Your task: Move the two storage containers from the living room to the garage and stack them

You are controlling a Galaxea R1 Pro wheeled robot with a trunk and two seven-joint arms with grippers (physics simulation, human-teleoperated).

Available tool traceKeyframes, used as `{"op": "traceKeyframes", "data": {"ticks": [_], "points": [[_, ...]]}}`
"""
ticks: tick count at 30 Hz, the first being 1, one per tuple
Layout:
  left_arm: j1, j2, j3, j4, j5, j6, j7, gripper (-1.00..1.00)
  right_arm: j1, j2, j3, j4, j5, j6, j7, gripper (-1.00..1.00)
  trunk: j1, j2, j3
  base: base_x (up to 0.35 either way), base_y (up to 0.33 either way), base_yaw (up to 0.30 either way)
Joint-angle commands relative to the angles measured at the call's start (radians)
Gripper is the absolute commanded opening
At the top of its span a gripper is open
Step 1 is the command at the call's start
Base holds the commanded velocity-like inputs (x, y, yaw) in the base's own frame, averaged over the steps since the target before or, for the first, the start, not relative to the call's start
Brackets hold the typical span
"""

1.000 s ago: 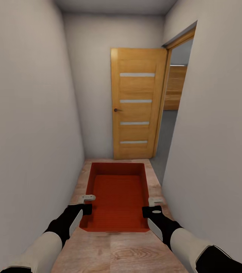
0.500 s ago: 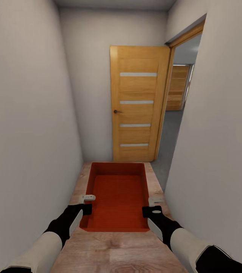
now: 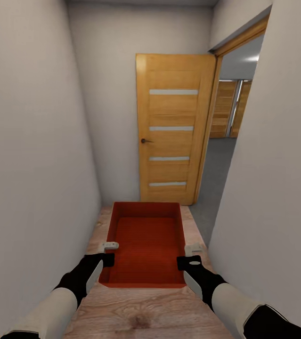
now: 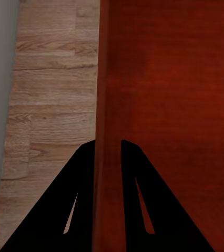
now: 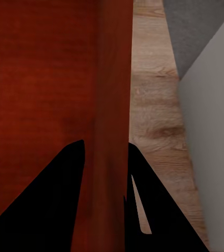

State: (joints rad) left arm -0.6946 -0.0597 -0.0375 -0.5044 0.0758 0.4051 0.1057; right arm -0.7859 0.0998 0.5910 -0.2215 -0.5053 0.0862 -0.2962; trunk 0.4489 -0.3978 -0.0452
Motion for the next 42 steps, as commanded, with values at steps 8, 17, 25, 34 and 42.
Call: {"op": "traceKeyframes", "data": {"ticks": [8,17,25,34,42], "points": [[0.0,-0.006,0.016,0.0,-0.013,0.008,0.012,-1.0,-0.001,0.003,-0.023,-0.004,0.024,-0.005,-0.086,-1.0,0.001,-0.002,-0.002,0.323,0.0,0.0],[0.0,-0.006,0.016,0.0,-0.013,0.008,0.012,-1.0,-0.001,0.003,-0.023,-0.004,0.024,-0.005,-0.086,-1.0,0.001,-0.002,-0.002,0.323,0.0,0.0],[0.0,-0.006,0.016,0.0,-0.013,0.008,0.012,-1.0,-0.001,0.002,-0.023,-0.004,0.024,-0.006,-0.086,-1.0,0.001,-0.002,-0.002,0.323,0.0,0.0],[0.0,-0.006,0.016,0.0,-0.013,0.008,0.012,-1.0,-0.001,0.003,-0.023,-0.004,0.024,-0.005,-0.086,-1.0,0.001,-0.002,-0.002,0.323,0.0,0.0],[0.0,-0.006,0.016,0.0,-0.013,0.008,0.012,-1.0,-0.001,0.002,-0.023,-0.004,0.024,-0.005,-0.086,-1.0,0.001,-0.002,-0.002,0.323,0.0,0.0]]}}
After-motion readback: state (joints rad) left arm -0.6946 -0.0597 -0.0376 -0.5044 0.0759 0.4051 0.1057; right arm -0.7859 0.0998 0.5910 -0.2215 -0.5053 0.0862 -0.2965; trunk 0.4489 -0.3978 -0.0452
